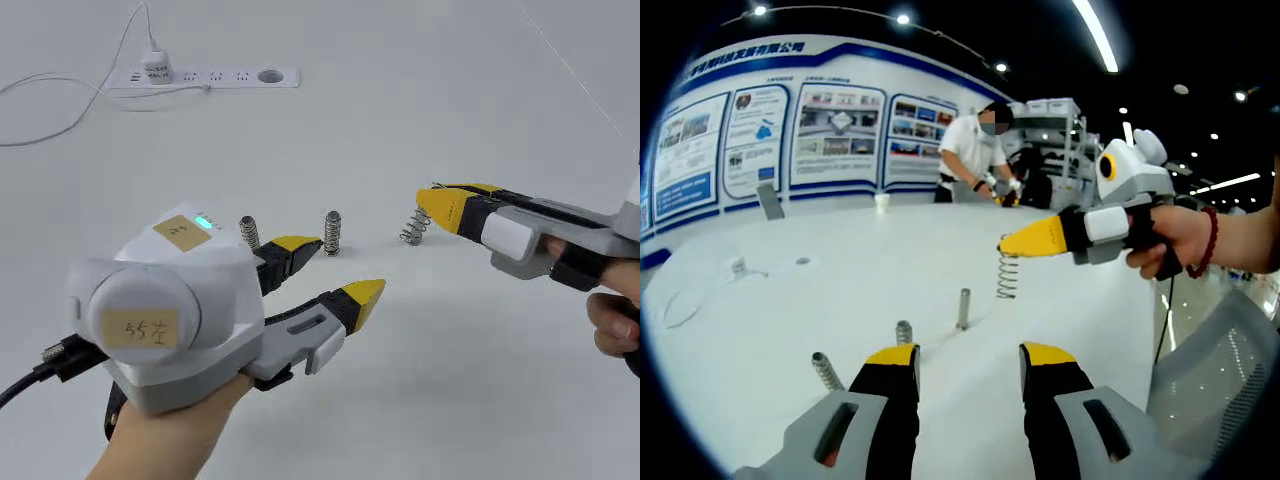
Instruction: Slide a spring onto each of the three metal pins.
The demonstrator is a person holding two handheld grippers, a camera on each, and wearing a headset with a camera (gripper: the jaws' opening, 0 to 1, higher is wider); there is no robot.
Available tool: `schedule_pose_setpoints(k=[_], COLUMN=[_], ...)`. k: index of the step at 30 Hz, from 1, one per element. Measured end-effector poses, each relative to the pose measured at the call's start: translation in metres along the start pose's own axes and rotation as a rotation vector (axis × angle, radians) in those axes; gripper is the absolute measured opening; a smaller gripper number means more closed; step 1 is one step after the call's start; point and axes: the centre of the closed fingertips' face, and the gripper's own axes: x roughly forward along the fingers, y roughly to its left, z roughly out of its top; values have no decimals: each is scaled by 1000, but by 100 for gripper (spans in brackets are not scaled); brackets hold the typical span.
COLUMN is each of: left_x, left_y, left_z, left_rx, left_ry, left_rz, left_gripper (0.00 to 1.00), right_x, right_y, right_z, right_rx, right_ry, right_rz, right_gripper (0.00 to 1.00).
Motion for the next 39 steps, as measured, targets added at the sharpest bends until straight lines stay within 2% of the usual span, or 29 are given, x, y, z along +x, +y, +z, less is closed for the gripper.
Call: schedule_pose_setpoints(k=[8,13,24,29,39], left_x=[-8,-11,-18,-19,-20], left_y=[18,28,45,53,62], left_z=[-3,-3,-8,-8,-16], left_rx=[30,47,10,-11,-19], left_ry=[9,11,12,1,19], left_rz=[57,85,136,159,189], left_gripper=[47,52,63,69,80], right_x=[6,11,21,24,30], right_y=[-10,-16,-34,-42,-55], right_z=[6,8,11,6,6], right_rx=[-88,-113,-200,-202,-215], right_ry=[6,15,29,28,22], right_rz=[-27,-42,-92,-109,-132], right_gripper=[12,12,12,12,12])
